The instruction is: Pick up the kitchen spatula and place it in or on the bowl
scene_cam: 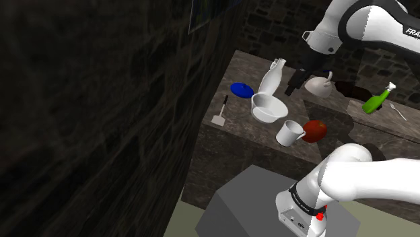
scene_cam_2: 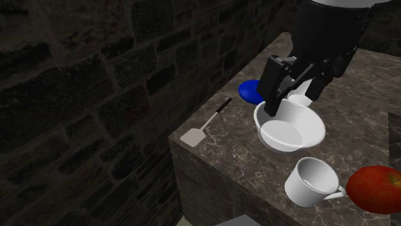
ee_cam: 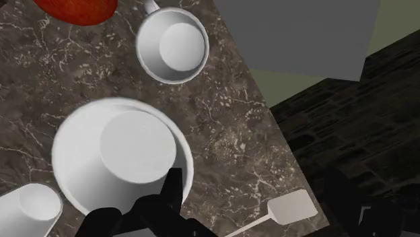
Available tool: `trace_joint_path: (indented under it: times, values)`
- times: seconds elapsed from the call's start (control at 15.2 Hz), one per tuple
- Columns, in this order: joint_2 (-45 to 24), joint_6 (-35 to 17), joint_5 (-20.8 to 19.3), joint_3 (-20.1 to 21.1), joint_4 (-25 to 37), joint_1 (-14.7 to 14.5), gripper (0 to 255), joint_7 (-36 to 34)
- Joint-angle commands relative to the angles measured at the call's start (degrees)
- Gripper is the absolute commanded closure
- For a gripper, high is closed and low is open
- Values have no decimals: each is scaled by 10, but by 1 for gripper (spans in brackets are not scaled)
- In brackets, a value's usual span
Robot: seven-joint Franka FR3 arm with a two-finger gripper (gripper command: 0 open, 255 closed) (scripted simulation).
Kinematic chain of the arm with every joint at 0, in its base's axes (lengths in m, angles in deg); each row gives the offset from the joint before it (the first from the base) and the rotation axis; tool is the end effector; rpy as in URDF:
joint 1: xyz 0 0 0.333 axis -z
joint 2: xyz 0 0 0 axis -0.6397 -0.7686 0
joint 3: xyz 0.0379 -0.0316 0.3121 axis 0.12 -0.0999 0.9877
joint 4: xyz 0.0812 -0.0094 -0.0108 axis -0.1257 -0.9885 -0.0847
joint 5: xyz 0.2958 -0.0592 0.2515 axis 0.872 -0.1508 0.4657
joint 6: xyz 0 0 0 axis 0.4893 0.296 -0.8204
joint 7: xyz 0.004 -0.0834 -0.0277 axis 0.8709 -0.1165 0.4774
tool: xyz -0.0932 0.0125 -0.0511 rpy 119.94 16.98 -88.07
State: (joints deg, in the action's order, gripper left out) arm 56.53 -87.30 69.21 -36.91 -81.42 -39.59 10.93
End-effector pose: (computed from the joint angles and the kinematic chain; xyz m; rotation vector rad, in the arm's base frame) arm 0.2926 -0.0367 0.5936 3.1133 0.1720 0.0196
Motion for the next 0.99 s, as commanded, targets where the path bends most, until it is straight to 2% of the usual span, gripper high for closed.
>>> trace_joint_path:
  times: [0.0, 0.46, 0.92]
  values:
    - [0, 0, 0, 0, 0, 0, 0, 0]
    - [-87, -130, 46, 72, -38, 30, 0, -187]
    - [-221, -254, 63, 133, -22, 64, 0, -370]
